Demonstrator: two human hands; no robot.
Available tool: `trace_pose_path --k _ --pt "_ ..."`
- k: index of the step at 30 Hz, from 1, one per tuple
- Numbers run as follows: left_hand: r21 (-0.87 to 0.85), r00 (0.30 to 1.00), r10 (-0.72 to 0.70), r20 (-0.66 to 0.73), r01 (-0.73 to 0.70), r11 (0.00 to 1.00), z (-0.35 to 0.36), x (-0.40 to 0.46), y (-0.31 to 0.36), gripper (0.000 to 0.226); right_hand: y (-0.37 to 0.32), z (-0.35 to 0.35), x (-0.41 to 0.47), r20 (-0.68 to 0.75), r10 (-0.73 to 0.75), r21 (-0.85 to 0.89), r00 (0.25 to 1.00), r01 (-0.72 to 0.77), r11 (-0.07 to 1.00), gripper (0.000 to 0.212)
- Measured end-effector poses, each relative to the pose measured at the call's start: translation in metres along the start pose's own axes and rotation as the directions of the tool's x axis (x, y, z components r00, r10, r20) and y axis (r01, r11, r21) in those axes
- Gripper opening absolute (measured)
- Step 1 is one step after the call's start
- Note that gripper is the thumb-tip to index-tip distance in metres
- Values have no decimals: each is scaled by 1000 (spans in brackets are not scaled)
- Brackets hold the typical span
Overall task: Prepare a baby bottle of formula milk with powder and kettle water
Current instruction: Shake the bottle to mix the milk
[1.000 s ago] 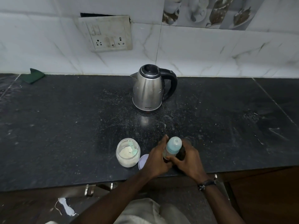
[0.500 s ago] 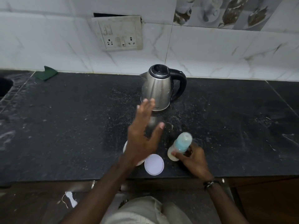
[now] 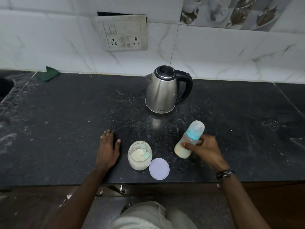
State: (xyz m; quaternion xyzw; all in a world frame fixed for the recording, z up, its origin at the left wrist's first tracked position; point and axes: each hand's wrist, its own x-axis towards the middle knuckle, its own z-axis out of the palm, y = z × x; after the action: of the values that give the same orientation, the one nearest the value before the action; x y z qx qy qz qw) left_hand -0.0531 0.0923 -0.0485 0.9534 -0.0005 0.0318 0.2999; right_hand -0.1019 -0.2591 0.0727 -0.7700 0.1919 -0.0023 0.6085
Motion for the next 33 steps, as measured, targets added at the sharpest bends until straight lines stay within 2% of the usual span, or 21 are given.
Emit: trace_pose_path --k 1,3,6,9,11,13,16,19,22,23,27,29,31,33 --pt "40 1000 4 17 -4 999 4 -2 -2 53 -2 2 -1 -14 -10 -46 1000 10 999 32" --pt "83 1000 7 23 -9 996 5 -3 -1 65 -2 3 0 -60 13 -29 998 -14 999 35" --pt "90 1000 7 25 -9 996 3 -3 1 71 -6 9 -2 26 60 5 998 -60 998 33" --pt "94 999 9 34 -12 996 2 -2 -2 73 -9 12 0 -45 67 -4 997 -67 998 37" --pt "95 999 9 41 -12 995 3 -3 -2 74 -12 13 0 -17 106 -4 994 -106 994 40" --pt "94 999 16 37 -20 995 3 -3 -2 74 -15 12 -2 -10 38 -123 999 -39 992 35" --pt "106 999 20 38 -24 994 3 -2 -2 73 -20 12 -1 -25 -5 -241 1000 -1 971 42" --pt "113 999 28 31 -31 993 4 -3 -3 72 -25 12 -4 -15 -10 -247 1000 6 969 38" --pt "117 999 34 21 -36 992 4 -3 -3 69 -23 11 -3 -22 -41 -355 999 31 934 40" --pt "120 999 37 18 -39 992 5 -3 -3 68 -25 12 -4 -3 -22 -310 1000 20 950 39" --pt "123 999 43 5 -43 991 7 -2 -6 66 -21 11 -6 -9 -36 -355 999 31 935 42" --pt "127 999 50 1 -49 991 8 -2 -6 67 -23 11 -6 16 -16 -310 1000 20 950 40" --pt "129 999 51 -5 -50 990 9 -3 -7 66 -23 9 -6 -12 -46 -316 999 40 948 41" --pt "127 999 50 -11 -48 991 9 -2 -7 65 -25 9 -7 22 -42 -369 999 47 928 42"
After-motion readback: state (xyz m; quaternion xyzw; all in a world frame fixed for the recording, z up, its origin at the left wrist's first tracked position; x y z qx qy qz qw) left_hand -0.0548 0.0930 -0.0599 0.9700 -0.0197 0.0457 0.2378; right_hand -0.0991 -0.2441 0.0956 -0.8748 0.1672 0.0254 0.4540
